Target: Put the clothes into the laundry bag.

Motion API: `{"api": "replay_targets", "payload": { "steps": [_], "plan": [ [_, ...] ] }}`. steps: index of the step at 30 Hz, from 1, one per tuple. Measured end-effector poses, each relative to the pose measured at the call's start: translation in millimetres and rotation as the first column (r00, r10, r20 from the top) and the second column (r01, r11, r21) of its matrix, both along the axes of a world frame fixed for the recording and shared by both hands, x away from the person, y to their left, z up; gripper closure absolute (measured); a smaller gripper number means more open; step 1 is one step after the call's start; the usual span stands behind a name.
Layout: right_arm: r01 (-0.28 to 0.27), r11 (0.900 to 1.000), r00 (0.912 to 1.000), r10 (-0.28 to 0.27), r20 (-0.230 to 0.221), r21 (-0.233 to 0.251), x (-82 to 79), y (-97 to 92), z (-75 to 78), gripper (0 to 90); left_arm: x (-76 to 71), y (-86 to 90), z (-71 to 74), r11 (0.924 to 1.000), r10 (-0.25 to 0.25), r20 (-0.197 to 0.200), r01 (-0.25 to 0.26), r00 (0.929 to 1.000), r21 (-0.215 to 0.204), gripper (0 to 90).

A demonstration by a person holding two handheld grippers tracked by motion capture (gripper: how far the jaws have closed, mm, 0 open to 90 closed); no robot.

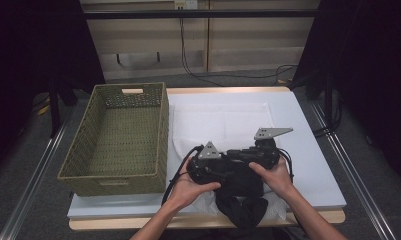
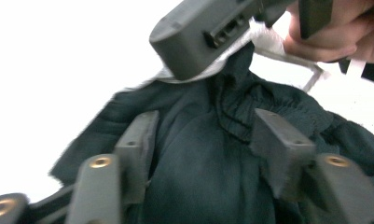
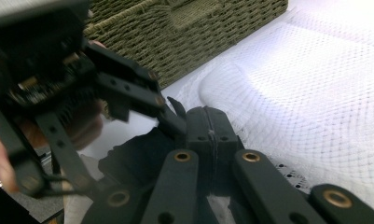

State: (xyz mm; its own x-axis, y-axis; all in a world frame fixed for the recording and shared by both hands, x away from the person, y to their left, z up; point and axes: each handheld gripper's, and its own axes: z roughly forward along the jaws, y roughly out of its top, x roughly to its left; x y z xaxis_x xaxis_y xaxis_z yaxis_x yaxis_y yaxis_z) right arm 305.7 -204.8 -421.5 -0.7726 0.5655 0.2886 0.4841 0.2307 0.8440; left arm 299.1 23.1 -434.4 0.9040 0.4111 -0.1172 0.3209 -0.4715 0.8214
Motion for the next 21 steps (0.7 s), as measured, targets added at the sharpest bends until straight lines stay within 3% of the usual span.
{"api": "replay_targets", "payload": {
  "steps": [3, 4, 5, 9, 12, 17, 21],
  "plan": [
    [0.005, 1.0, 1.0, -0.005, 0.001, 0.0, -0.1, -1.6, 0.5, 89.7, 2.9, 11.2, 1.4, 0.9994, 0.03, 0.0, -0.03, 0.9995, -0.017, 33.6],
    [0.004, 1.0, 1.0, -0.004, 0.0, 0.001, 0.0, -2.3, 0.6, 89.7, 3.6, 12.8, -0.4, 0.9992, 0.038, 0.002, -0.038, 0.9993, -0.009, 26.1],
    [0.004, 1.0, 1.0, -0.004, -0.001, 0.002, 0.1, -2.3, 0.6, 89.7, 3.4, 13.1, -1.8, 0.999, 0.043, 0.006, -0.043, 0.9991, 0.013, 25.5],
    [0.008, 1.0, 1.0, -0.008, 0.001, 0.002, 0.3, -2.6, 0.8, 89.7, 6.9, 12.1, -14.3, 0.9987, 0.047, -0.019, -0.047, 0.9987, 0.023, 21.0],
    [0.013, 0.9999, 0.9999, -0.013, 0.01, 0.004, -0.5, -3.4, 2.9, 89.7, 7.5, 14.0, -17.5, 0.9977, 0.06, -0.022, -0.059, 0.998, 0.034, 15.9],
    [0.011, 0.9999, 0.9999, -0.011, 0.01, 0.005, -0.7, -4.1, 2.8, 89.8, 4.7, 16.6, -17.8, 0.9965, 0.073, -0.018, -0.072, 0.9972, 0.042, 15.5],
    [0.014, 0.9999, 0.9998, -0.014, 0.013, 0.008, -0.6, -5.5, 4.1, 89.8, 7.2, 17.5, -23.3, 0.9961, 0.079, -0.038, -0.078, 0.9961, 0.041, 11.7]
  ]
}}
